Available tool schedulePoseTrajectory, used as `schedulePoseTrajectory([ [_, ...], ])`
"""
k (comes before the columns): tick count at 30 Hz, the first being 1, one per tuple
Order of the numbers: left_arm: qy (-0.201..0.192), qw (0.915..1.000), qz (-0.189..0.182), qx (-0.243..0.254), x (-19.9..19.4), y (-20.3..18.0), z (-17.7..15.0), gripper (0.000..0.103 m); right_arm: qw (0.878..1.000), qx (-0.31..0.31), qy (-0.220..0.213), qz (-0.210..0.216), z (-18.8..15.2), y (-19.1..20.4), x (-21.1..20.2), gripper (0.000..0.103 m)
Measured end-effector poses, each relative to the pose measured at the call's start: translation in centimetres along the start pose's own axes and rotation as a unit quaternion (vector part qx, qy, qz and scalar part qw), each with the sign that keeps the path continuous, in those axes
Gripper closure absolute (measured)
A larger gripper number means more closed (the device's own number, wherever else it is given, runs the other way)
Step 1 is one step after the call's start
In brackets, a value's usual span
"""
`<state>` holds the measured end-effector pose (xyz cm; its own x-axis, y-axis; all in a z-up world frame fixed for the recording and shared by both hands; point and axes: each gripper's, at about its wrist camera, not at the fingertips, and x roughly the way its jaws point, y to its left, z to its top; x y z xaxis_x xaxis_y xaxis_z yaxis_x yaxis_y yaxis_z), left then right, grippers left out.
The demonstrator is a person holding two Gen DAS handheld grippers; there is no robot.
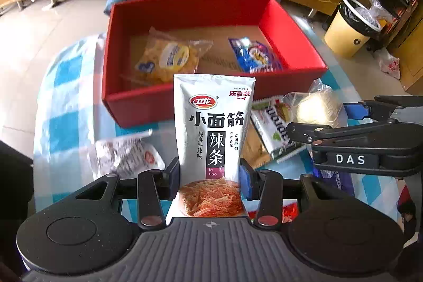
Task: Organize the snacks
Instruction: 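Carry the spicy-strip bag and bun bag over the red box and lower them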
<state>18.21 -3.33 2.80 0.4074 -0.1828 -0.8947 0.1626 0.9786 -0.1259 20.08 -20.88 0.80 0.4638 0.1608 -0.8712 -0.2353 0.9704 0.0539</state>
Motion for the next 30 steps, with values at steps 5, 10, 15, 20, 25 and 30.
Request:
schedulePoseTrajectory([
  [5, -0.016, 0.9998, 0.010, -0.002, -0.3, 0.0, 1.2, 0.051, 1.000, 0.006, -0.011, 0.002, 1.0, -0.2, -0.3, 0.038],
  [10, -0.029, 0.9994, 0.016, -0.007, -0.4, 0.0, 2.6, 0.051, 1.000, 0.009, -0.023, 0.002, 2.3, -0.1, -0.5, 0.038],
  [15, -0.043, 0.9988, 0.023, -0.010, -0.5, -0.1, 4.2, 0.051, 0.999, 0.013, -0.036, 0.006, 3.8, -0.2, -0.5, 0.038],
  [20, -0.047, 0.9983, 0.032, -0.016, 0.1, 0.3, 5.8, 0.051, 0.999, 0.017, -0.045, 0.006, 5.2, -0.5, -0.1, 0.038],
  [25, -0.059, 0.9970, 0.047, -0.019, 0.5, 0.6, 7.3, 0.051, 0.998, 0.022, -0.056, -0.001, 6.6, -0.9, 0.4, 0.038],
  [30, -0.059, 0.9963, 0.057, -0.025, 1.5, 0.8, 8.5, 0.051, 0.997, 0.032, -0.064, -0.006, 7.9, -1.8, 1.2, 0.038],
])
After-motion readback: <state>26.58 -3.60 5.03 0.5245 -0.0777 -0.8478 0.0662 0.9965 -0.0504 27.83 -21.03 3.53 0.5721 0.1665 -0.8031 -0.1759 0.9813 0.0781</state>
